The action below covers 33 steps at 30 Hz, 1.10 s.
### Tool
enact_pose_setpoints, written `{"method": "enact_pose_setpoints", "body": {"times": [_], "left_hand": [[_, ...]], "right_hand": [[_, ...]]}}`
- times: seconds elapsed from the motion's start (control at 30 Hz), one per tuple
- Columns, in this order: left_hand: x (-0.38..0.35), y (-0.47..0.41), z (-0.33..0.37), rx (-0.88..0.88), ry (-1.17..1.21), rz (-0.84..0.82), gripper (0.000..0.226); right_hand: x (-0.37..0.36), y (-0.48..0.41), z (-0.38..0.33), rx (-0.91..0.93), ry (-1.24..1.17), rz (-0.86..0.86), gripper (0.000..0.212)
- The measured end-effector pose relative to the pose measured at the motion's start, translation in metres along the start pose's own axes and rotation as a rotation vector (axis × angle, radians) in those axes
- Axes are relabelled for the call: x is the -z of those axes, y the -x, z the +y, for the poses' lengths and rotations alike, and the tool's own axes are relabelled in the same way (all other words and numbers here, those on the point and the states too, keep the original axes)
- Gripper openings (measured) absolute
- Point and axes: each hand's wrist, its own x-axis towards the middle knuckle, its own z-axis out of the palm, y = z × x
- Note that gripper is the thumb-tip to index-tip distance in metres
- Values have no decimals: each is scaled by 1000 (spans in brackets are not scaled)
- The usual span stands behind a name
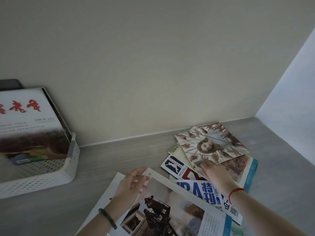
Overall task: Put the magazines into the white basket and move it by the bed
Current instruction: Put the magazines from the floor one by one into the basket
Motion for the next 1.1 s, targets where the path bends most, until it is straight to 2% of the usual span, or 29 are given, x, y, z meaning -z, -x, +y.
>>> {"method": "enact_pose_setpoints", "body": {"times": [0.13, 0.2, 0.37, 0.47, 0.53, 0.6, 0.7, 0.8, 0.83, 0.9, 0.97, 1.03, 1.1], "left_hand": [[12, 10, -7, 2, -10, -2, 22], [18, 16, -13, 5, -11, 7, 22], [25, 24, -26, 32, 11, 34, 22], [24, 25, -27, 27, 16, 30, 22], [25, 25, -24, 14, 16, 20, 21], [29, 25, -19, 2, 21, 6, 22], [40, 27, -6, -6, 23, -31, 34], [54, 27, 9, -51, 40, -35, 72], [58, 27, 15, -60, 53, -21, 84], [70, 28, 30, -91, 121, 8, 93], [83, 31, 42, -145, 213, 34, 81], [103, 36, 51, -180, 285, 85, 46], [124, 47, 53, -219, 357, 110, 30]], "right_hand": [[0, -3, -20, -97, -298, 104, 53], [1, -11, -28, -154, -274, 123, 46], [12, -18, -36, -189, -113, -36, 33], [24, -12, -36, -213, -223, -62, 28], [36, -1, -37, -211, -291, -60, 17], [54, 7, -41, -229, -370, 6, 20], [98, 10, -55, -245, -580, 285, 19], [162, 5, -69, -172, -800, 512, 17], [181, 3, -74, -135, -921, 547, 18], [211, -1, -88, -64, -1226, 539, 21], [228, -5, -109, -29, -1469, 473, 24], [238, -12, -133, 5, -1616, 448, 26], [247, -23, -157, 7, -1715, 483, 27]]}}
